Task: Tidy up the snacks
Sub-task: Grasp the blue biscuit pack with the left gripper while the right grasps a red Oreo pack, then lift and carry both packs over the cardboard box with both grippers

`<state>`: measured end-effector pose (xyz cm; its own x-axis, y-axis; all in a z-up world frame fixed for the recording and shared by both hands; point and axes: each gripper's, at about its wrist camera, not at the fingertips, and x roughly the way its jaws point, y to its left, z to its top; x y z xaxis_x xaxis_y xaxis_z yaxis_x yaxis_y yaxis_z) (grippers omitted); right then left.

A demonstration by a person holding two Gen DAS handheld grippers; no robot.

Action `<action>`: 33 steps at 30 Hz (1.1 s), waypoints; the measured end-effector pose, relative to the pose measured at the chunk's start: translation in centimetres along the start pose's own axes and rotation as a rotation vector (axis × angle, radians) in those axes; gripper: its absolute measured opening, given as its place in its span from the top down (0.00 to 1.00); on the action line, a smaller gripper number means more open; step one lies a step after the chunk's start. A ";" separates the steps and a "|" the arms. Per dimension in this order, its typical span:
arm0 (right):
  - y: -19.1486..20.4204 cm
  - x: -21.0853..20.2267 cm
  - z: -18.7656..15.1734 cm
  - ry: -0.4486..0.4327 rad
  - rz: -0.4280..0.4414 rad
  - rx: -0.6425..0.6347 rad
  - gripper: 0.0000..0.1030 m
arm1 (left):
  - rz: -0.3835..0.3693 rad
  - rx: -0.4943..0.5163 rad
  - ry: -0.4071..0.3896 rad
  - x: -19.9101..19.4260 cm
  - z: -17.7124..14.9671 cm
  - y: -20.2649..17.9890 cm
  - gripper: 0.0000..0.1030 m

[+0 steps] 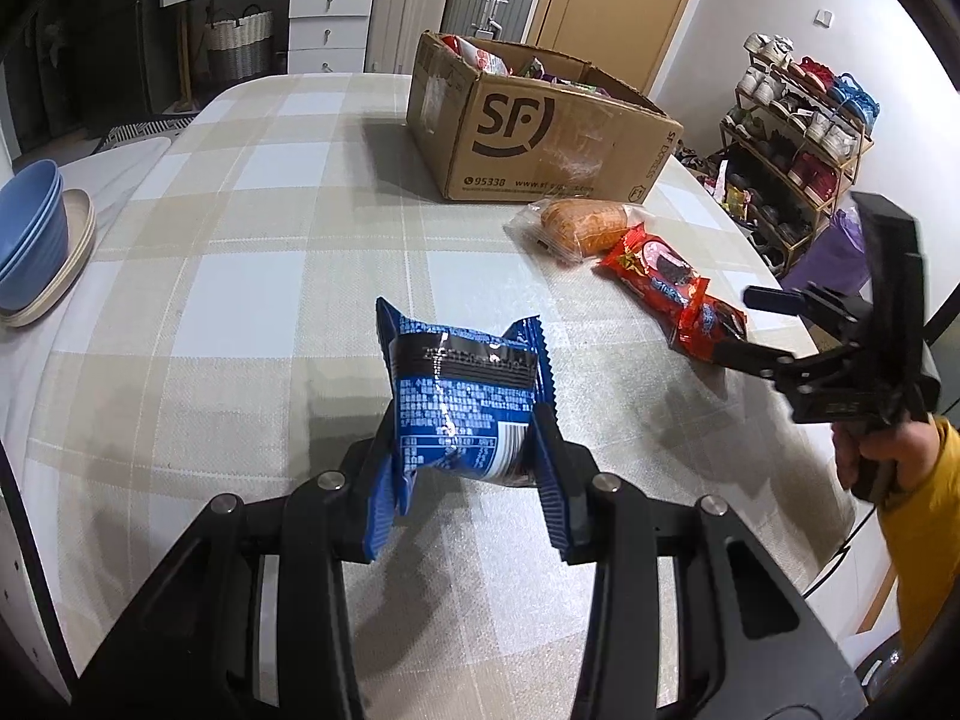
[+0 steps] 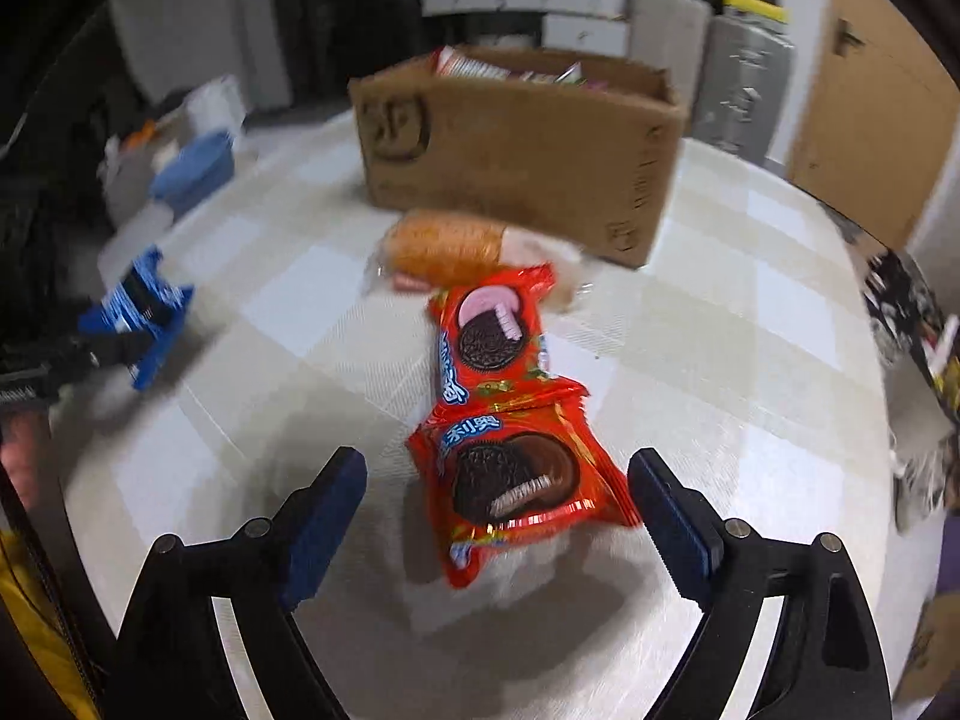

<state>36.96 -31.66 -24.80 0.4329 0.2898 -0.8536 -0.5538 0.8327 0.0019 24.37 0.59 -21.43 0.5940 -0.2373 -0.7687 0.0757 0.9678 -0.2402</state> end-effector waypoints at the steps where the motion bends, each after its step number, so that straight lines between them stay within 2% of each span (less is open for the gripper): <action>1: -0.2 0.5 0.1 0.012 0.006 -0.004 0.12 | 0.001 -0.002 0.003 0.0 0.0 0.1 0.65; 2: -0.4 0.9 0.3 0.024 0.016 -0.001 0.13 | 0.000 -0.004 0.006 0.1 0.0 0.1 0.65; 5: -1.2 2.1 0.5 0.063 0.049 0.027 0.24 | 0.004 -0.007 0.014 0.3 0.0 0.2 0.65; 7: -1.3 1.9 0.4 0.047 0.044 0.031 0.30 | -0.001 -0.011 0.020 0.5 0.0 0.3 0.65; 10: -1.5 1.5 0.1 0.031 0.038 0.049 0.45 | 0.003 -0.010 0.023 0.6 0.0 0.2 0.65; 11: -1.4 1.3 -0.2 0.026 0.043 0.056 0.46 | 0.002 -0.010 0.024 0.6 0.0 0.2 0.65; 17: -0.6 0.2 -1.6 -0.052 0.027 0.075 0.52 | 0.003 0.009 0.009 0.1 0.1 -0.3 0.65; 18: -0.6 -0.3 -1.8 -0.070 0.016 0.077 0.52 | 0.005 0.013 0.010 0.1 0.1 -0.3 0.69; 20: -0.7 -0.7 -2.1 -0.078 0.040 0.117 0.52 | -0.007 0.010 0.022 0.3 0.0 -0.2 0.72; 25: -0.1 -2.2 -3.0 -0.117 0.090 0.173 0.52 | -0.016 -0.025 0.033 0.9 -0.2 0.6 0.72; 33: 3.6 -3.5 -3.7 -0.177 0.187 0.174 0.52 | -0.007 -0.041 0.073 2.3 -0.2 0.1 0.67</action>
<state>30.77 -31.41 -23.76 0.4605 0.5102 -0.7264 -0.5119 0.8212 0.2522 25.58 0.18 -23.30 0.5336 -0.2510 -0.8076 0.0461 0.9622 -0.2685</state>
